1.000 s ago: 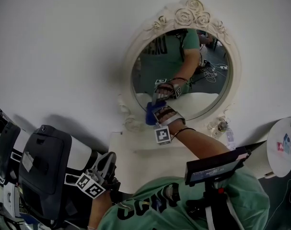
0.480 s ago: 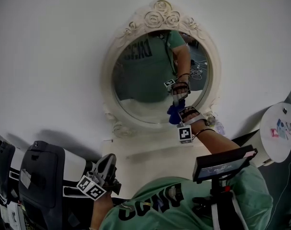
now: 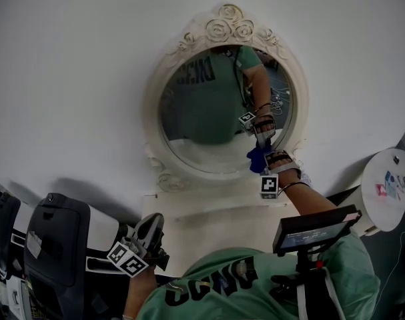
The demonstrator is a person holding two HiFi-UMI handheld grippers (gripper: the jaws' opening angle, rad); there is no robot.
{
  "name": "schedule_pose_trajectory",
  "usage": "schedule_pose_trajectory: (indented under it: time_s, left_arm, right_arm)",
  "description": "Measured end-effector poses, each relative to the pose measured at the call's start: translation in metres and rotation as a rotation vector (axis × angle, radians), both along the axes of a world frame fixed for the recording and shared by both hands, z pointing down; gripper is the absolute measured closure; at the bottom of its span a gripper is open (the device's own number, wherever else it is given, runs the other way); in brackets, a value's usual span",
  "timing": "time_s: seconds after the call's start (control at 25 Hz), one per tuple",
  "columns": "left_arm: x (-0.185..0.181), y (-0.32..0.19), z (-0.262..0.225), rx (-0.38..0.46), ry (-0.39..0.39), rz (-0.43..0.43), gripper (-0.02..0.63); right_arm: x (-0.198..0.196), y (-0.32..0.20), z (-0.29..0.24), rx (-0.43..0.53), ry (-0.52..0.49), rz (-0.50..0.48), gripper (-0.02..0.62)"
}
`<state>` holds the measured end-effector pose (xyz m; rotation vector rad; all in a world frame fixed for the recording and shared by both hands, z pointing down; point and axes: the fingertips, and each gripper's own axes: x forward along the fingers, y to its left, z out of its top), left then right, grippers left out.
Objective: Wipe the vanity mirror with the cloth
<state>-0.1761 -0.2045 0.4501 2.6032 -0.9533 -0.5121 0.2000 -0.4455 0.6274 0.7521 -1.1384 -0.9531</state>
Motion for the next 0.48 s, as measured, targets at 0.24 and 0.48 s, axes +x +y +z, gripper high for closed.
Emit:
schedule_pose_trajectory:
  time_s: [0.24,0.48]
  left_arm:
    - [-0.011,0.005,0.003,-0.002,0.005,-0.027,0.606]
    - [-0.017,0.007,0.004,-0.001,0.012,-0.045,0.606]
  right_arm:
    - [-0.05,0.01,-0.008,-0.002,-0.034,-0.083,0.543]
    - [-0.175,0.014,0.002,-0.02,-0.062,-0.295,0.541]
